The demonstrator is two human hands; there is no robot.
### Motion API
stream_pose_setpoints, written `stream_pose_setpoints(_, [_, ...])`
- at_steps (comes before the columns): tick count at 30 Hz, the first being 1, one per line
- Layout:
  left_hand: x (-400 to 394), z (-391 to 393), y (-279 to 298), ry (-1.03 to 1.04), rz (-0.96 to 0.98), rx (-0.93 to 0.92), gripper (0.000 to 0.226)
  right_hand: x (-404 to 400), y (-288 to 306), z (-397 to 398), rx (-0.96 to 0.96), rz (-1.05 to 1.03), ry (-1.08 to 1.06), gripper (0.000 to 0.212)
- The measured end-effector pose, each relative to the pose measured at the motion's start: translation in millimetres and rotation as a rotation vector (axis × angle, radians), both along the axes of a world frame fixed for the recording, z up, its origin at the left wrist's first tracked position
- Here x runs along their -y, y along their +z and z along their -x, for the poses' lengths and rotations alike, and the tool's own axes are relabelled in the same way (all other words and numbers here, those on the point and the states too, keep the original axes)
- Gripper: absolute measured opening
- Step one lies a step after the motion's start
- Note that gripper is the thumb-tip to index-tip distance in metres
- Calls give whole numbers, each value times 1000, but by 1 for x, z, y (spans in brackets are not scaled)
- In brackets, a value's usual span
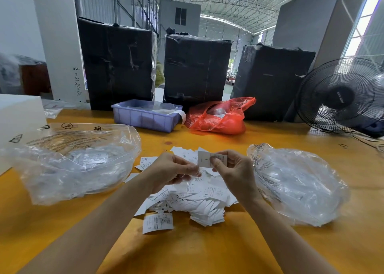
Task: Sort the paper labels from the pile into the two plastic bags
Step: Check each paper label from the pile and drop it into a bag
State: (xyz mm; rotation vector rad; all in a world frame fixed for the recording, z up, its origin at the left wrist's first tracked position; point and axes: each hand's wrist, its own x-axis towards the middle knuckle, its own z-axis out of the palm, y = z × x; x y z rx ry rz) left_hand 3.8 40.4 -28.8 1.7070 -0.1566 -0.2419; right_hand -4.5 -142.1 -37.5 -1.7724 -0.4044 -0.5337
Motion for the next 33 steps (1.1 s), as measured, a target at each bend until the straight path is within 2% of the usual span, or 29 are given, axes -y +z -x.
stream_pose_setpoints(9, [1, 0, 1, 39, -11, 10, 17, -3, -1, 2, 1, 104, 38, 16])
stream_pose_setpoints(17, [3, -1, 0, 122, -19, 38, 11, 1, 0, 0, -170, 108, 201, 10])
stream_pose_setpoints(21, [3, -2, -1, 122, -28, 65, 8, 5, 0, -2, -286, 65, 258, 23])
stream_pose_setpoints(25, [11, 0, -7, 110, -58, 109, 7, 2, -1, -3, -288, 203, 221, 28])
stream_pose_setpoints(29, [20, 1, -13, 144, -1, 131, 8, -1, 0, 1, -354, 327, 311, 42])
stream_pose_setpoints(31, [23, 2, -15, 163, 28, 141, 10, -2, 0, 2, -360, 295, 319, 46])
stream_pose_setpoints(33, [25, 3, -15, 208, 64, 144, 10, -1, -1, 0, -341, 154, 240, 47])
